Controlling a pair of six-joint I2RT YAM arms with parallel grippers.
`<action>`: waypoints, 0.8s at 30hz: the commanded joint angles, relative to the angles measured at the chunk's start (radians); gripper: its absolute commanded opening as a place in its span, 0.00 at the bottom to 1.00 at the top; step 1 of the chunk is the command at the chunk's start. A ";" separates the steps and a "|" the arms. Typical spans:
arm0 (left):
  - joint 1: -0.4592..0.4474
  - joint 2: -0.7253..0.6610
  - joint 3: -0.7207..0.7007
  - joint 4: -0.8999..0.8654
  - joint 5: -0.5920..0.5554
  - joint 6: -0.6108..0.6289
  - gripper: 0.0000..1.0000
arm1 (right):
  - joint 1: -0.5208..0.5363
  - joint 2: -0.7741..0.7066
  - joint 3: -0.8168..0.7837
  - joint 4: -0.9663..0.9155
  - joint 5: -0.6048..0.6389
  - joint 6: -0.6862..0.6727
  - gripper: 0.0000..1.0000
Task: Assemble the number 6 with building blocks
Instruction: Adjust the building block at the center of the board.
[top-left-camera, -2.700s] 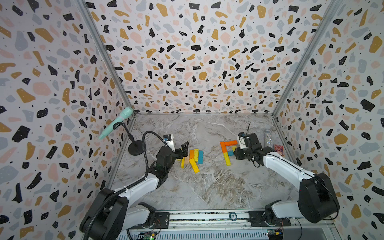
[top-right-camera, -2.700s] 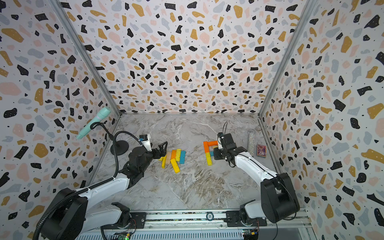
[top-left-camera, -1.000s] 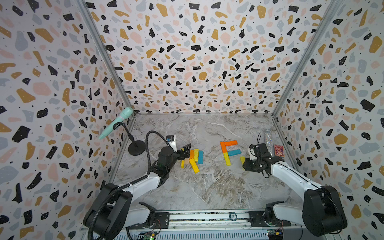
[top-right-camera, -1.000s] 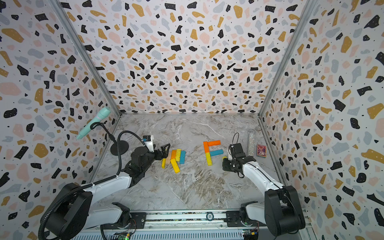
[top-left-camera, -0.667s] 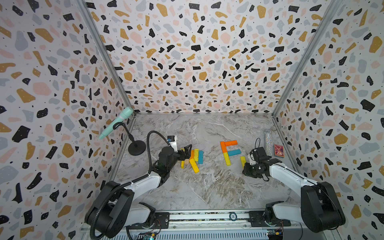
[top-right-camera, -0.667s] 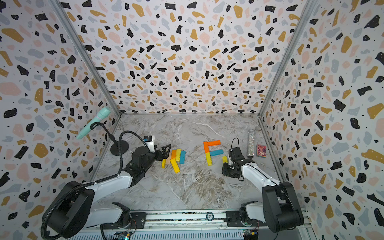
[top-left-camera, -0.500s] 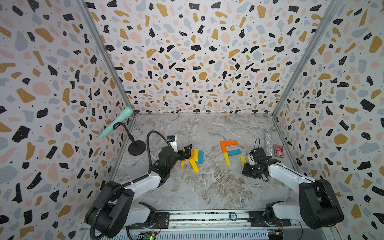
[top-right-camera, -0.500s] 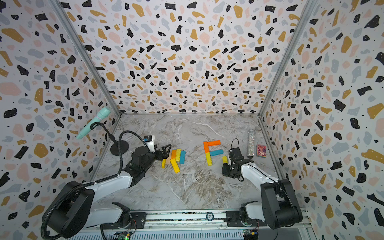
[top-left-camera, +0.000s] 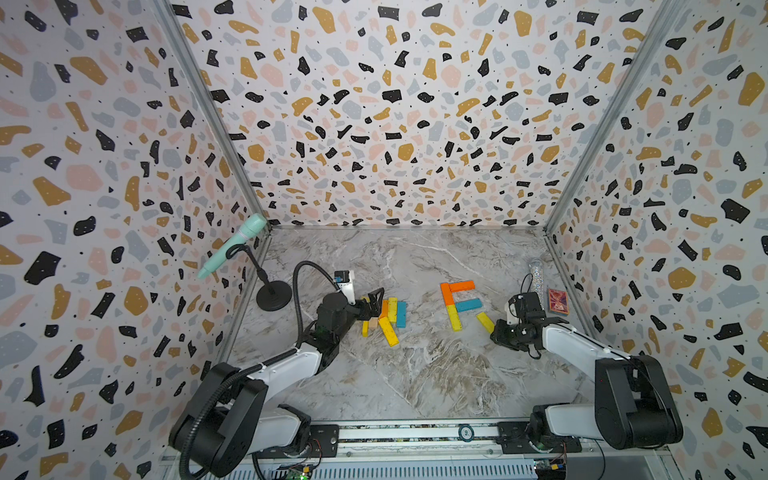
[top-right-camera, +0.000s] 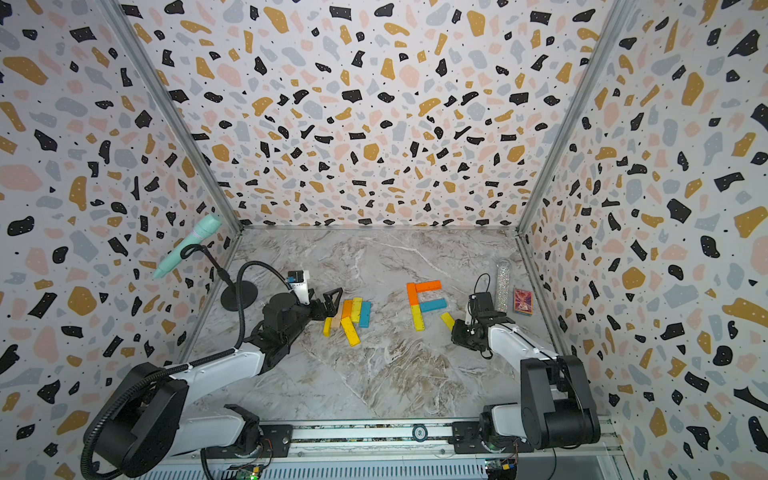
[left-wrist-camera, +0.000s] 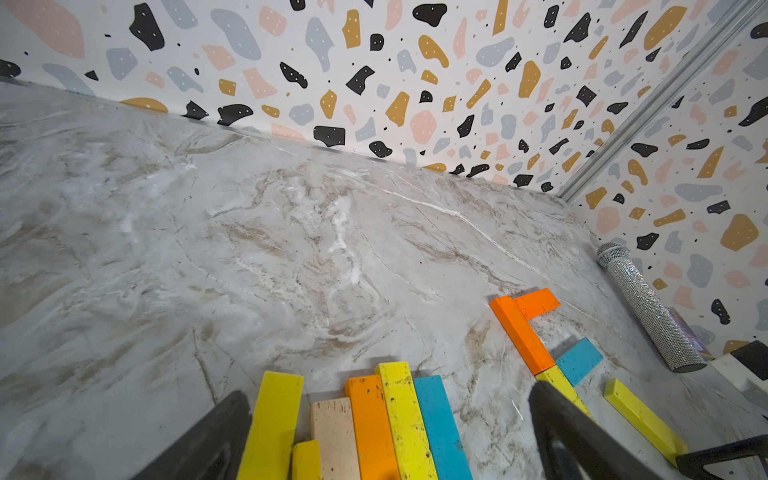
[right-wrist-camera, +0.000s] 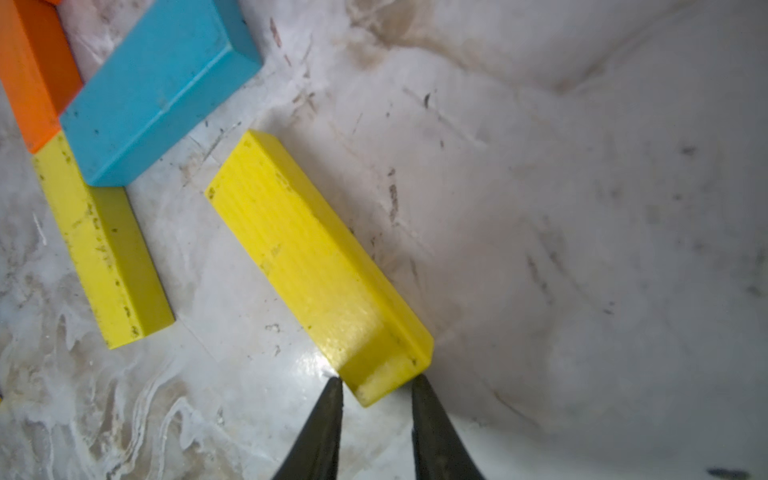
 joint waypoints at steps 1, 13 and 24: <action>0.004 -0.021 0.018 0.027 -0.007 0.009 0.99 | -0.021 0.014 0.004 -0.050 0.032 -0.038 0.37; 0.004 -0.013 0.023 0.018 -0.013 0.019 1.00 | 0.135 0.051 0.189 -0.150 0.141 -0.154 0.59; 0.004 -0.026 0.024 0.003 -0.030 0.032 1.00 | 0.140 0.176 0.271 -0.134 0.172 -0.233 0.61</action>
